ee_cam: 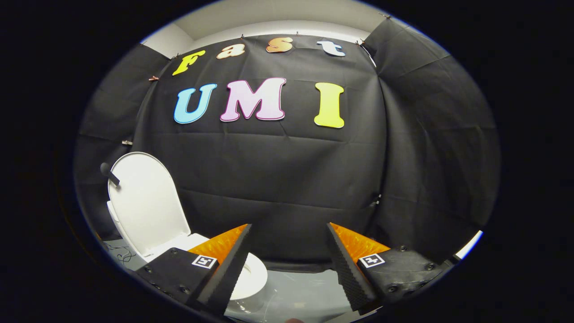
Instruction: Open the toilet lid.
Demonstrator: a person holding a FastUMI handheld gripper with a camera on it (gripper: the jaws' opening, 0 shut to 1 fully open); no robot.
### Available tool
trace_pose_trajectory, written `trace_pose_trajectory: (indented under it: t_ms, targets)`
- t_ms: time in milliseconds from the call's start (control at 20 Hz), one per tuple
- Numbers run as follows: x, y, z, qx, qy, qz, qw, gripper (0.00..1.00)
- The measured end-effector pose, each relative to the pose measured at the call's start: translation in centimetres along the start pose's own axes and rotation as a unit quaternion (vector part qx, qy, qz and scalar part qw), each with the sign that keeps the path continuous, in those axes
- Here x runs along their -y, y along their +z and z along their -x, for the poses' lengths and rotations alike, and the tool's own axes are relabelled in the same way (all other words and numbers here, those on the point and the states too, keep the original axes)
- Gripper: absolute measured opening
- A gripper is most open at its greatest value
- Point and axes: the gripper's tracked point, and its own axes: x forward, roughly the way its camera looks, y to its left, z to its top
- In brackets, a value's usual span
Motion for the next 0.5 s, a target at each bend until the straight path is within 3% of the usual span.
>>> trace_pose_trajectory:
  t_ms: [500]
  targets:
    - [0.13, -0.29, -0.13, 0.000, -0.002, 0.018, 1.000, 0.99]
